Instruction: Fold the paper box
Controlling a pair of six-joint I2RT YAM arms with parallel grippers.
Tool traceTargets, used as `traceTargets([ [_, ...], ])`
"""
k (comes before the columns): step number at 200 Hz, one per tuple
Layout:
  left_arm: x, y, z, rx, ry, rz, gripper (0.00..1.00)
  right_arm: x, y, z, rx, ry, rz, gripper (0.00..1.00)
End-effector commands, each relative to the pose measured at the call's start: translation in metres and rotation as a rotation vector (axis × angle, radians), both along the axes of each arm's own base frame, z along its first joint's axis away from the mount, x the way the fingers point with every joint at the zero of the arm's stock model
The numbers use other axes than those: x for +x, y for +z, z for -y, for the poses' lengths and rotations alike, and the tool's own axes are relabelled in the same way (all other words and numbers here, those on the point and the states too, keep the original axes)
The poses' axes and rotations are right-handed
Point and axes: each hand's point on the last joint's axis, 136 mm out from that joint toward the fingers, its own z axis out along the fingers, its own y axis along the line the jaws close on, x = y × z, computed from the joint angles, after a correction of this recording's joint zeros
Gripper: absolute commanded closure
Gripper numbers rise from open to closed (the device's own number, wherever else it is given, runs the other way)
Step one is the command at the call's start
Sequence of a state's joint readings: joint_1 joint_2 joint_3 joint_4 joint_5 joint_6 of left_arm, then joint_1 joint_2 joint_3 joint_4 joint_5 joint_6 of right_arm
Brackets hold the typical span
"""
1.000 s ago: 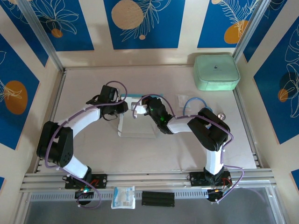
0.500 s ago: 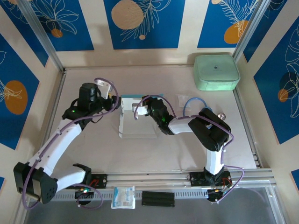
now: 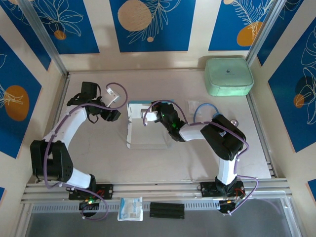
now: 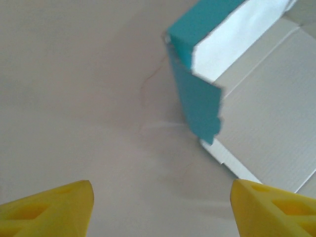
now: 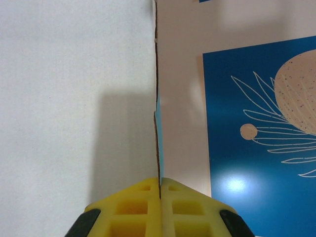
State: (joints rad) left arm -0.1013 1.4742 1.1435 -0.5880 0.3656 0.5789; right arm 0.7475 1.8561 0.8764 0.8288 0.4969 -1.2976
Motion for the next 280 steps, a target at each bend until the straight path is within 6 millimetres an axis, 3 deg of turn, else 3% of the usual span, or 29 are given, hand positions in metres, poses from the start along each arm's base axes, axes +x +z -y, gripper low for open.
traceTargets([
  [1, 0.004, 0.001, 0.021, -0.060, -0.151, 0.041, 0.28, -0.007, -0.021, 0.005, -0.028, 0.008, -0.075, 0.97],
  [26, 0.019, -0.016, 0.022, -0.036, -0.147, 0.039, 0.34, -0.008, -0.021, 0.004, -0.029, 0.010, -0.077, 0.97],
  [55, 0.035, -0.025, 0.027, -0.059, -0.133, 0.066, 0.49, -0.009, -0.022, 0.003, -0.034, 0.014, -0.078, 0.97],
  [88, 0.031, -0.022, 0.033, -0.098, -0.176, 0.092, 0.52, -0.008, -0.019, 0.004, -0.036, 0.014, -0.071, 0.97],
  [116, 0.036, -0.035, 0.015, -0.024, -0.130, 0.051, 0.53, -0.004, -0.007, 0.004, -0.034, 0.012, -0.032, 0.98],
  [167, 0.050, 0.008, 0.011, -0.134, 0.004, 0.151, 0.50, 0.010, 0.045, -0.004, -0.009, 0.034, 0.087, 1.00],
  [195, 0.054, 0.027, -0.004, -0.135, 0.108, 0.163, 0.46, 0.019, 0.056, -0.004, -0.036, 0.052, 0.143, 1.00],
  [223, 0.053, 0.042, -0.020, -0.140, 0.160, 0.163, 0.42, 0.019, 0.052, -0.001, -0.060, 0.075, 0.172, 1.00],
  [245, 0.049, 0.030, -0.032, -0.076, 0.149, 0.096, 0.41, 0.013, 0.038, -0.003, -0.118, 0.116, 0.207, 1.00],
  [280, 0.048, 0.011, -0.026, -0.034, 0.021, 0.028, 0.35, 0.011, 0.016, -0.007, -0.166, 0.138, 0.209, 1.00],
])
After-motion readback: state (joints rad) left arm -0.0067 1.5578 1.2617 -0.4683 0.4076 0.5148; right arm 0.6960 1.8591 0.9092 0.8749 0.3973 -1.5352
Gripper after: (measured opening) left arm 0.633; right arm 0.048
